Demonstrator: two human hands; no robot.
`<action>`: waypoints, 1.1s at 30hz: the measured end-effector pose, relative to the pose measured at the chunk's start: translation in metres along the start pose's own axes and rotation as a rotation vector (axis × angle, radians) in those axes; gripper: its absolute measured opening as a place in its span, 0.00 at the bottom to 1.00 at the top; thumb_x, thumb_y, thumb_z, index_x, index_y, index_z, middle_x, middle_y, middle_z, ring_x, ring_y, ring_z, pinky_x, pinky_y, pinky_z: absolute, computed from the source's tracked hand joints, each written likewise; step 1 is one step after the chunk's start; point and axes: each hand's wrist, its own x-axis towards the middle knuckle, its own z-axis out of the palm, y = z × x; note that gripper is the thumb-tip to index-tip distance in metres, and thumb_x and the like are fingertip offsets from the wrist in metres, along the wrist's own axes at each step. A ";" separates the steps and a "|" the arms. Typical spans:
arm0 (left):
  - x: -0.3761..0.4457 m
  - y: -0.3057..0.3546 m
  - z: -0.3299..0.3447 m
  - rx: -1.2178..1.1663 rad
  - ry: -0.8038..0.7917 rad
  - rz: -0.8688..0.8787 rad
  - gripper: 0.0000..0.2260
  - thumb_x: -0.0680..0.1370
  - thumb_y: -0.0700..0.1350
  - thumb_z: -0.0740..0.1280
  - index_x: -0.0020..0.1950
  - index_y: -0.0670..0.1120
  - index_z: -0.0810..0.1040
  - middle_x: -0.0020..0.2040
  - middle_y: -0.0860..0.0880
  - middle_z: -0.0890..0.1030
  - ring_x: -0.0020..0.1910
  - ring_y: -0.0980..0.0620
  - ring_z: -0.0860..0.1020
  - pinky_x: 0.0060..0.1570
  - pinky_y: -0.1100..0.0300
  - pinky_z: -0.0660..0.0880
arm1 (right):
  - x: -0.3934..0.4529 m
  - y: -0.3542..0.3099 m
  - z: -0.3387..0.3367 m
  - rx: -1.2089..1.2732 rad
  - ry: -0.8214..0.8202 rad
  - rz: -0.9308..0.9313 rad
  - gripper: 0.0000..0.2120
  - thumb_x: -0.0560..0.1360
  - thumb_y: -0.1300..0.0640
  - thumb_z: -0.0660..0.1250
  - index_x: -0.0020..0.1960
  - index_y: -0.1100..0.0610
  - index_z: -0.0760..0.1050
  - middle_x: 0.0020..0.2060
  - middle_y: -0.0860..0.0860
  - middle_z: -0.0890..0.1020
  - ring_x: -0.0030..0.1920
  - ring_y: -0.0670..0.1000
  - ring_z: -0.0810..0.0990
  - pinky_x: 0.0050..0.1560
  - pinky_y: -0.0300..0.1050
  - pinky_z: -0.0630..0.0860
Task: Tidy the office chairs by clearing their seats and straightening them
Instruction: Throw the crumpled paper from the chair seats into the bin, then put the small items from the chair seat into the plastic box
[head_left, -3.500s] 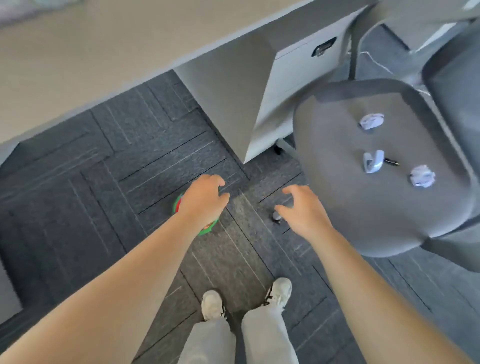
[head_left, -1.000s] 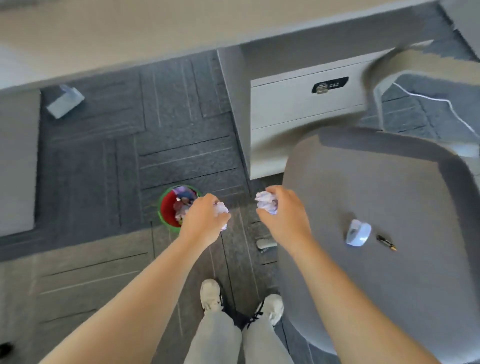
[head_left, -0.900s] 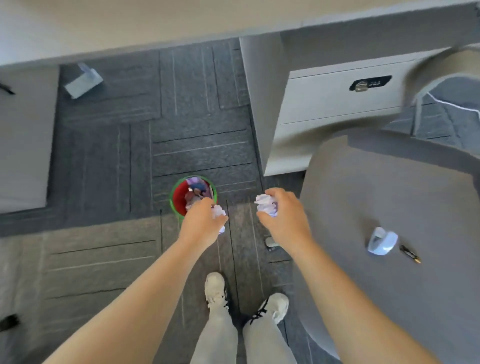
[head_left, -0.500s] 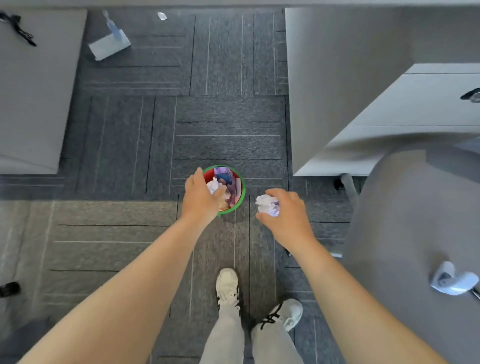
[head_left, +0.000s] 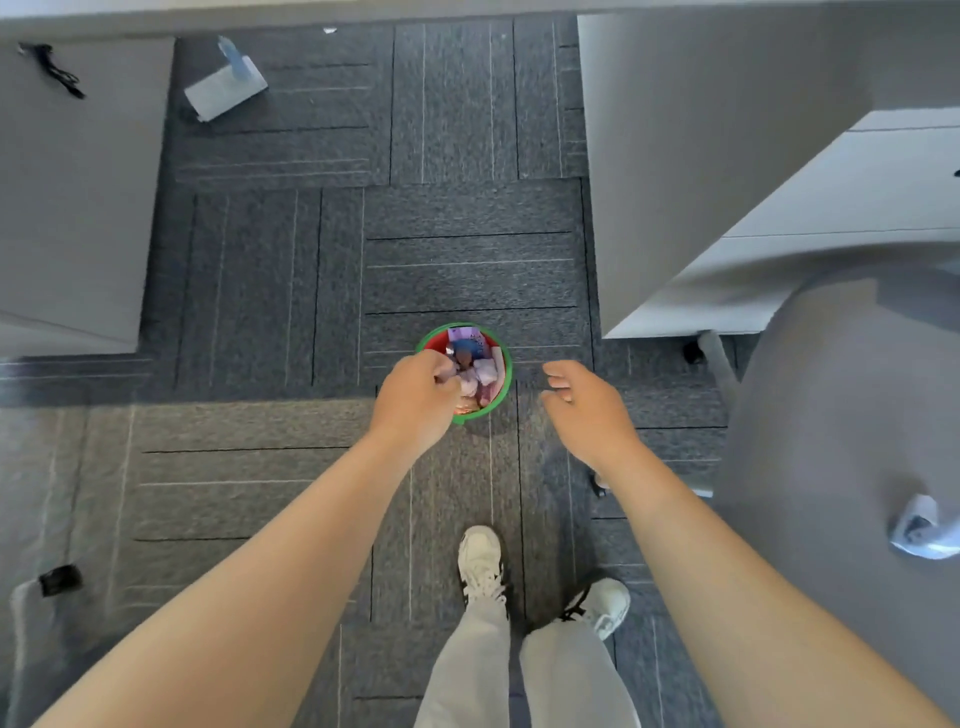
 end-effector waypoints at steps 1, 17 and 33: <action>-0.002 0.009 0.003 0.012 -0.003 0.021 0.13 0.79 0.41 0.59 0.37 0.54 0.67 0.42 0.50 0.73 0.46 0.47 0.74 0.47 0.58 0.66 | -0.005 0.005 -0.007 -0.008 0.027 0.029 0.17 0.79 0.63 0.57 0.67 0.60 0.68 0.65 0.57 0.74 0.64 0.54 0.72 0.63 0.44 0.68; -0.086 0.196 0.148 0.293 -0.371 0.485 0.17 0.79 0.45 0.61 0.67 0.43 0.69 0.69 0.44 0.71 0.65 0.46 0.73 0.61 0.53 0.71 | -0.130 0.169 -0.182 0.100 0.568 0.452 0.14 0.77 0.61 0.61 0.62 0.60 0.72 0.62 0.55 0.76 0.58 0.55 0.77 0.55 0.44 0.72; -0.117 0.251 0.359 0.452 -0.384 0.288 0.28 0.71 0.55 0.70 0.63 0.41 0.66 0.64 0.44 0.70 0.62 0.43 0.73 0.55 0.53 0.71 | -0.101 0.348 -0.223 0.060 0.454 0.579 0.15 0.74 0.66 0.62 0.61 0.61 0.71 0.63 0.58 0.72 0.62 0.59 0.72 0.58 0.48 0.72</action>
